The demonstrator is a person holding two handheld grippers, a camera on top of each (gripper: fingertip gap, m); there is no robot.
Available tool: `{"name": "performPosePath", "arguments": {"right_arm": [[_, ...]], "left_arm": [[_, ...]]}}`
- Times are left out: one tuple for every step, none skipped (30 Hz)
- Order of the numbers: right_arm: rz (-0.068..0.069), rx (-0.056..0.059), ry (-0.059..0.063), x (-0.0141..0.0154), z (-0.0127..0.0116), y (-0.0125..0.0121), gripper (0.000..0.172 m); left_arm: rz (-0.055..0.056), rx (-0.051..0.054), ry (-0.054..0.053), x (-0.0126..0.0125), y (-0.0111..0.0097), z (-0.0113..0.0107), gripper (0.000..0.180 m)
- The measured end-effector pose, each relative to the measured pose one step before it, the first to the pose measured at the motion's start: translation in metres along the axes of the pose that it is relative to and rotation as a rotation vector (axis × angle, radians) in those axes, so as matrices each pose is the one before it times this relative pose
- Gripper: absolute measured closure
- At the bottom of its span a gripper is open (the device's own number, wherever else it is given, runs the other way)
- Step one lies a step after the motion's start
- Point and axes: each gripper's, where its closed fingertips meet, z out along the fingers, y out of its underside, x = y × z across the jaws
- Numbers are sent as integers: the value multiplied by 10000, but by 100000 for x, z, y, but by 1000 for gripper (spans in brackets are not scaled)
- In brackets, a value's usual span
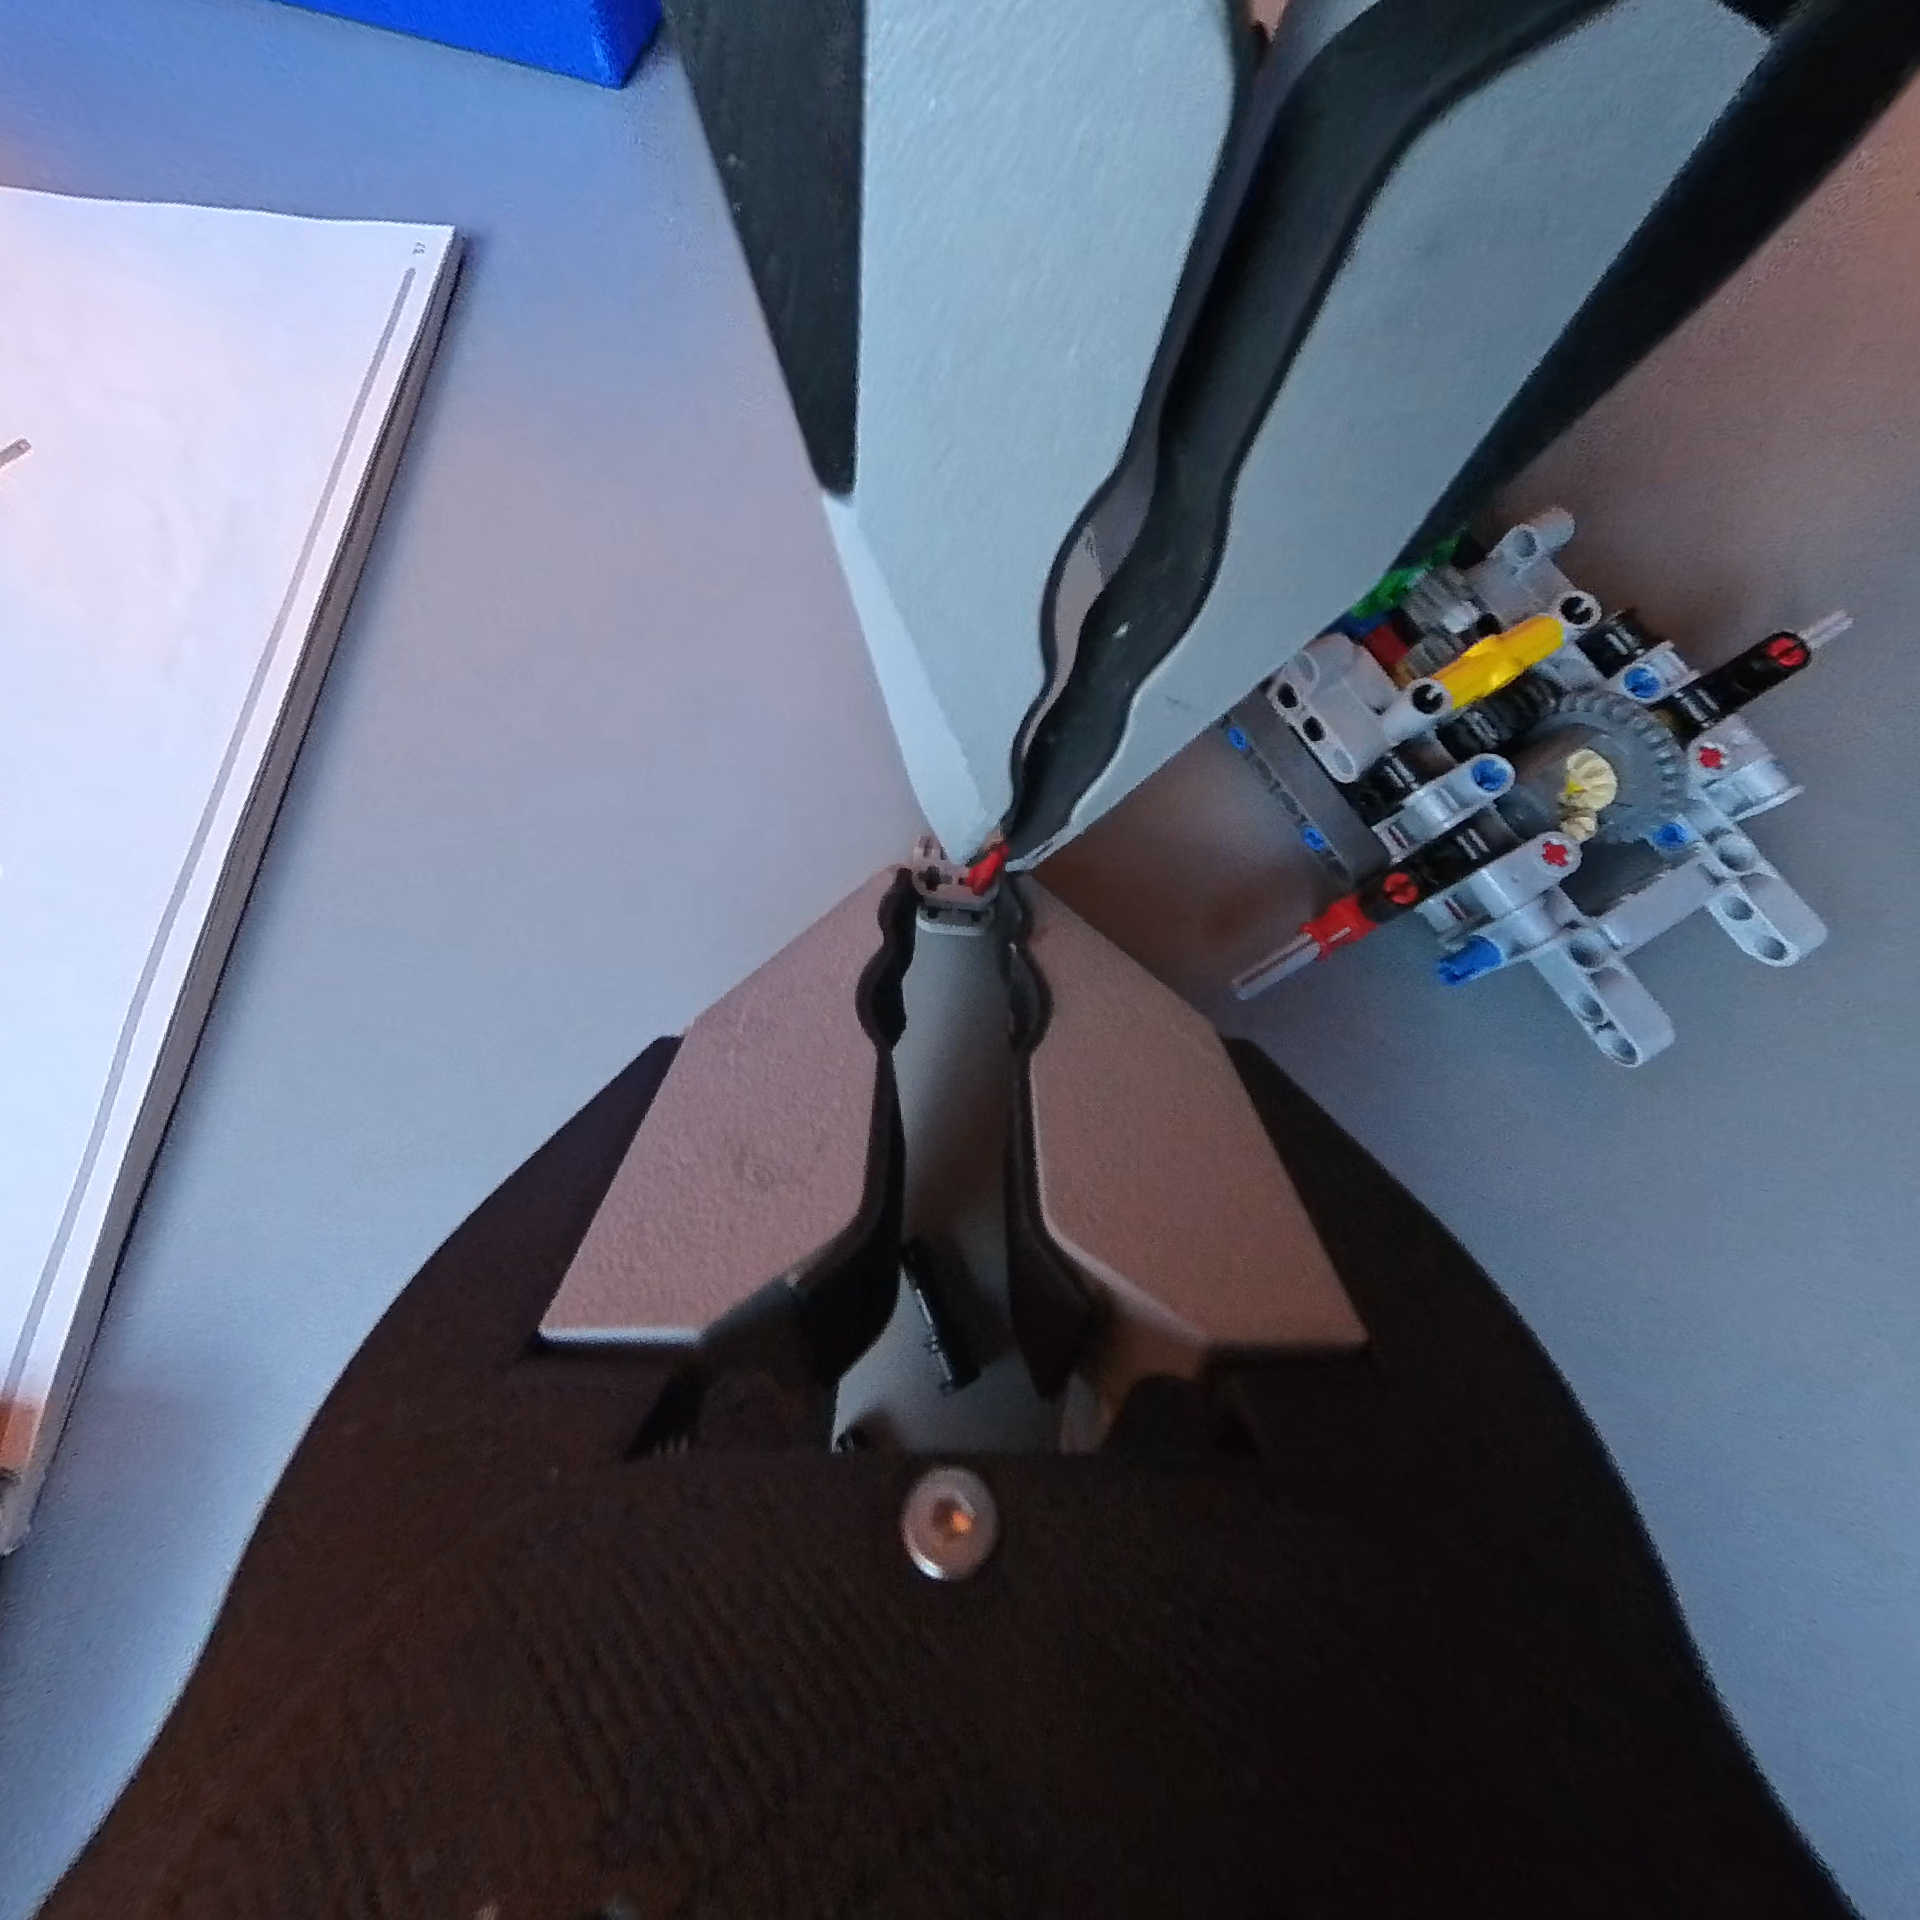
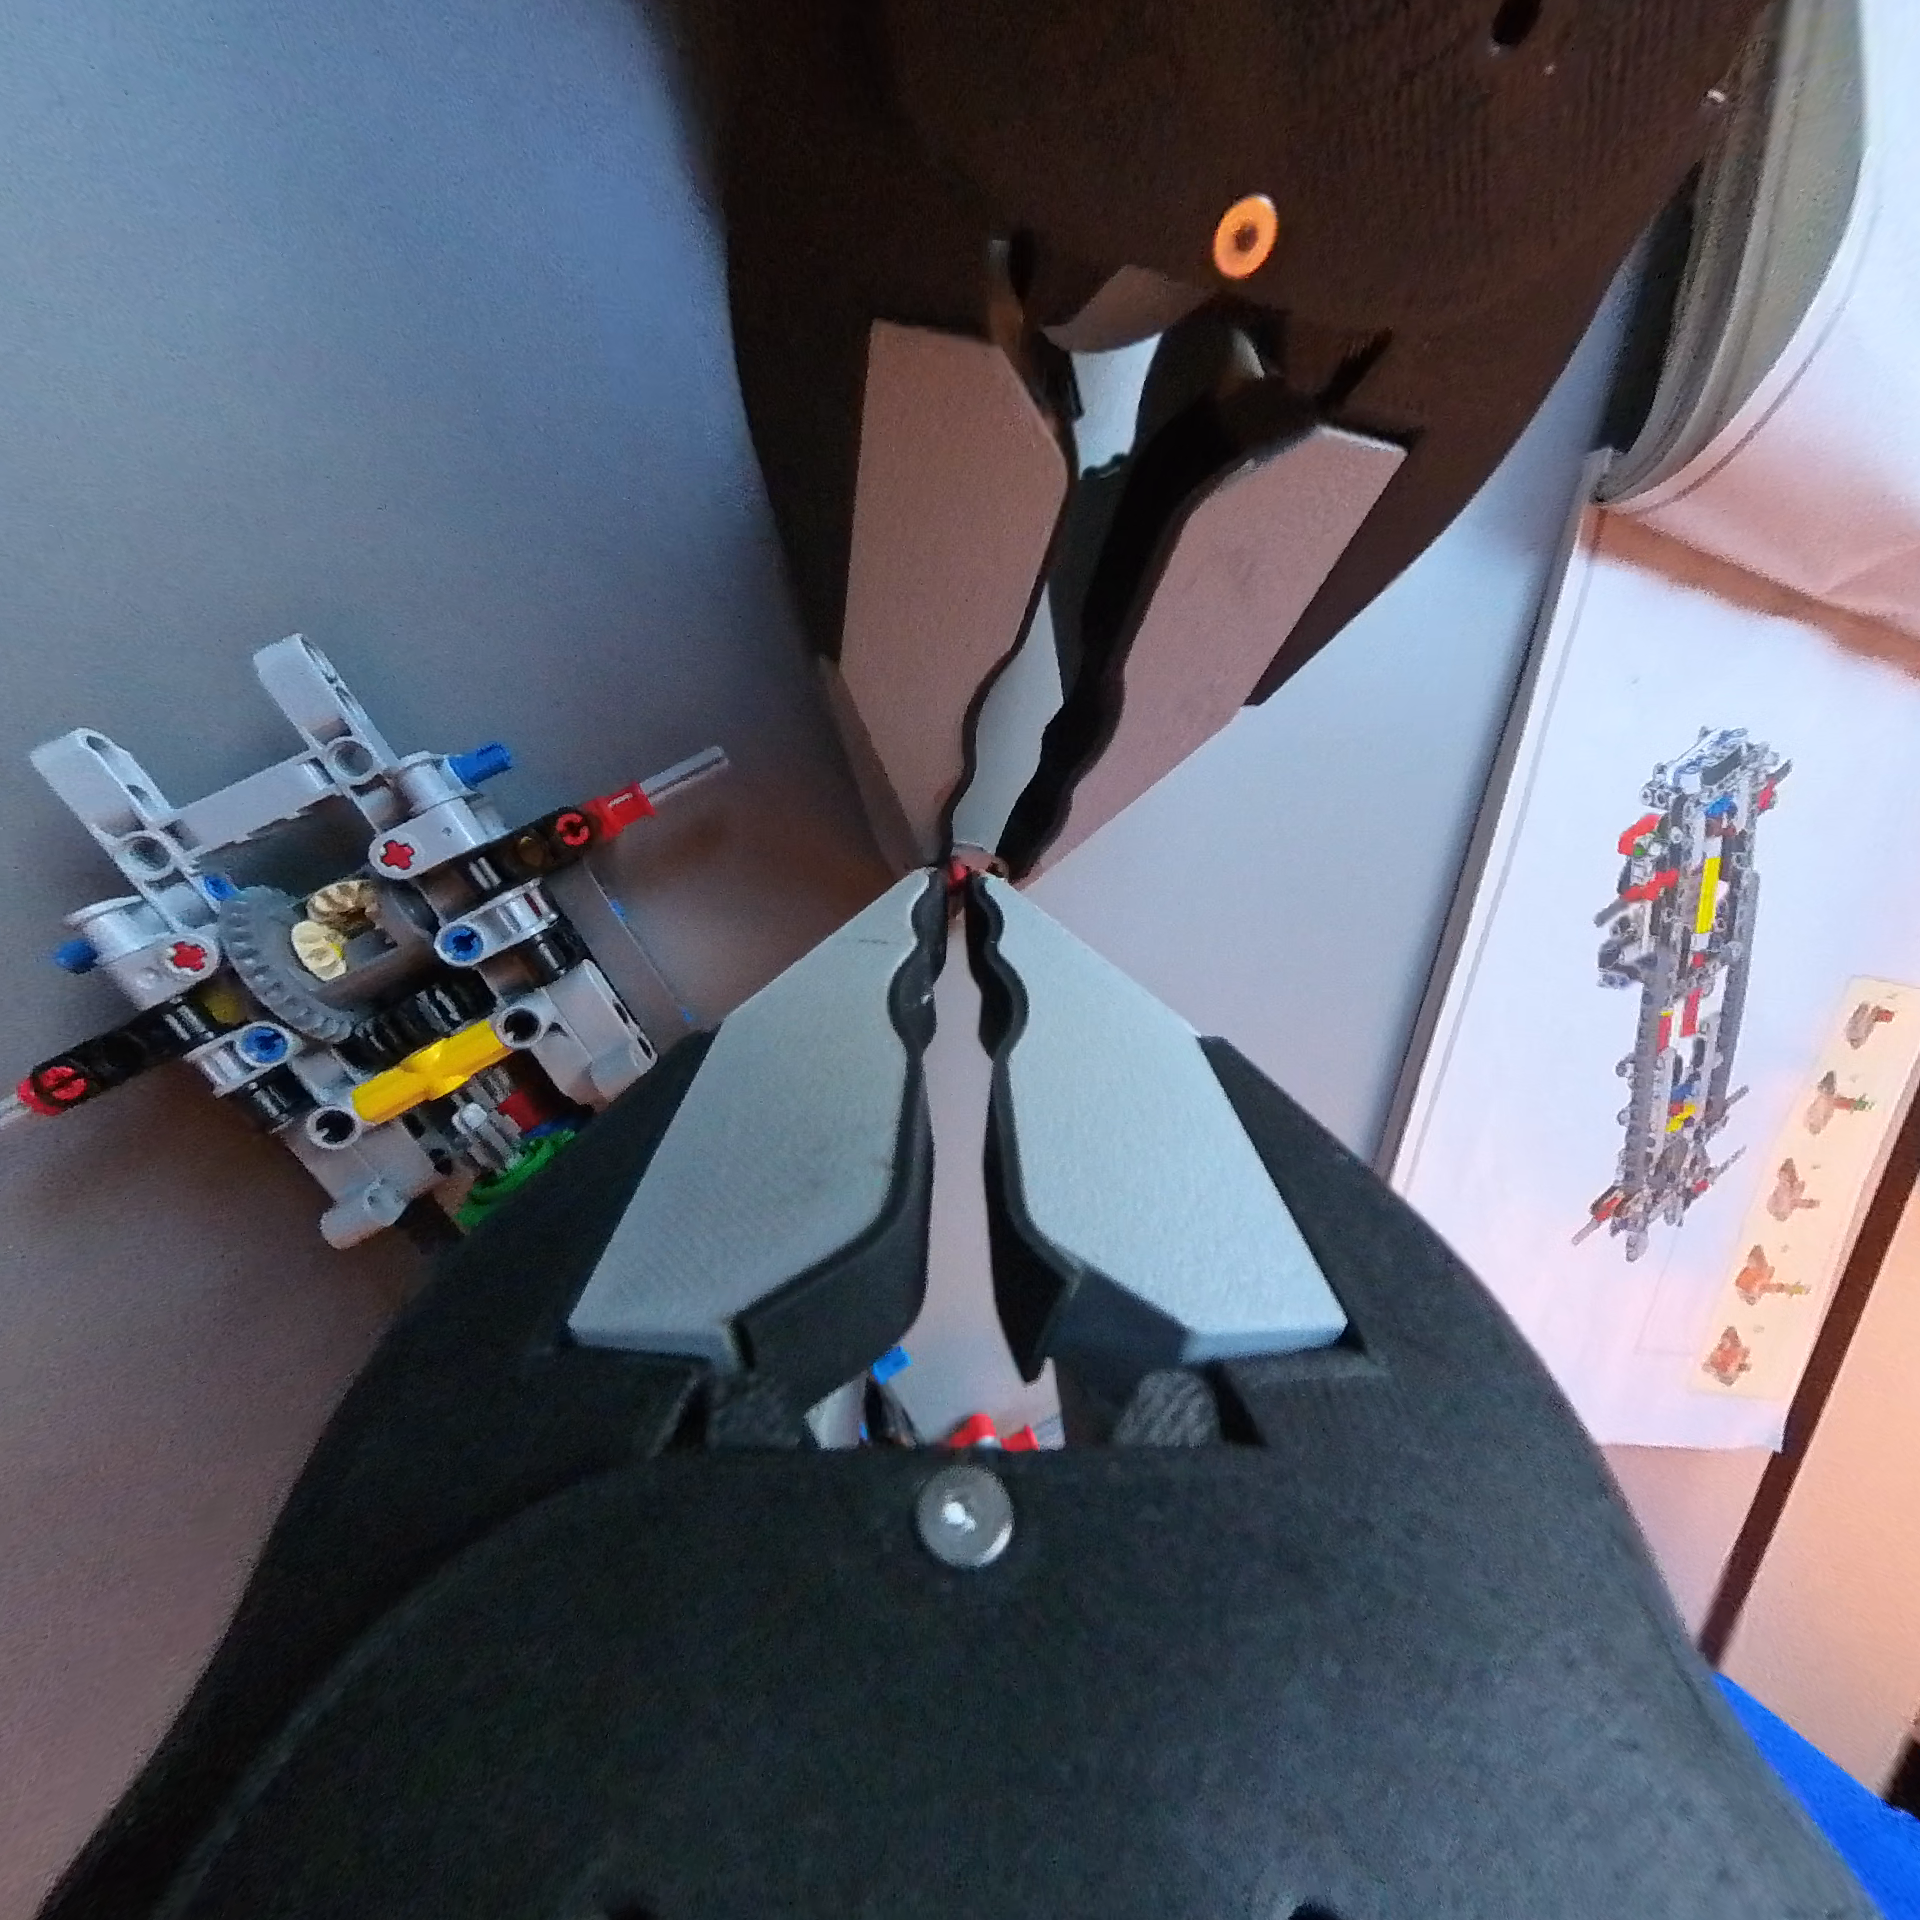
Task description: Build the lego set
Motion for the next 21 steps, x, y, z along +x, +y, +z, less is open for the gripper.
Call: {"name": "performPosePath", "arguments": {"right_arm": [[151, 243, 0, -1, -14, -13, 171], [186, 237, -49, -12, -15, -14, 171], [194, 220, -49, -11, -16, -13, 171], [186, 191, -30, -4, -7, -20, 171], [150, 148, -36, 2, -10, -11, 171], [123, 116, -33, 11, -16, -12, 171], [98, 97, 20, 72, -2, 11, 169], [75, 56, 22, 60, -2, 65, 166], [64, -4, -31, -43, 7, 146, 163], [53, 6, -42, -92, 0, 119, 162], [43, 51, -30, -102, -26, 62, 161], [47, 68, -52, -138, -8, 26, 162], [75, 68, -26, -58, 37, -10, 165], [62, 32, 23, 43, 46, 11, 166], [15, 5, 13, 31, 28, -1, 166], [-5, 6, 45, 79, -23, -19, 165], [-10, 31, 52, 96, -95, -63, 164], [5, 75, 37, 79, -153, -112, 164], [42, 93, 35, 116, -185, -143, 164], [67, 98, 15, 104, -175, -170, 165], [75, 98, -11, 74, -142, -183, 166]], "left_arm": [[3, 2, -5, -9, -3, 2, 167], [9, 5, -9, 1, -15, 12, 167], [-5, 5, 6, 3, -10, 7, 167], [-17, 2, 16, -2, -3, 1, 166], [-10, 2, 8, 4, -8, -8, 167], [-6, 3, 5, -3, -2, 0, 167], [-9, 2, 8, -5, -5, 3, 167], [-11, 2, 8, 4, -1, -1, 166], [-4, 1, 4, 0, -5, 5, 167], [0, 1, 0, 1, -1, 1, 167], [-3, 1, 3, -3, -5, 5, 167], [-2, 1, 3, 0, 4, -6, 167], [1, 0, 1, 6, -6, 6, 166], [2, 0, -2, -4, 0, 0, 166], [7, 0, -5, 1, -2, 2, 166], [15, -1, -13, 7, 1, 0, 166], [28, -3, -23, -2, 2, 1, 166], [29, -3, -25, -6, 1, 1, 166], [13, -1, -12, -4, 10, 5, 166], [-6, 1, 6, 5, -12, -2, 166], [-13, 1, 12, -1, 3, -4, 166]]}}
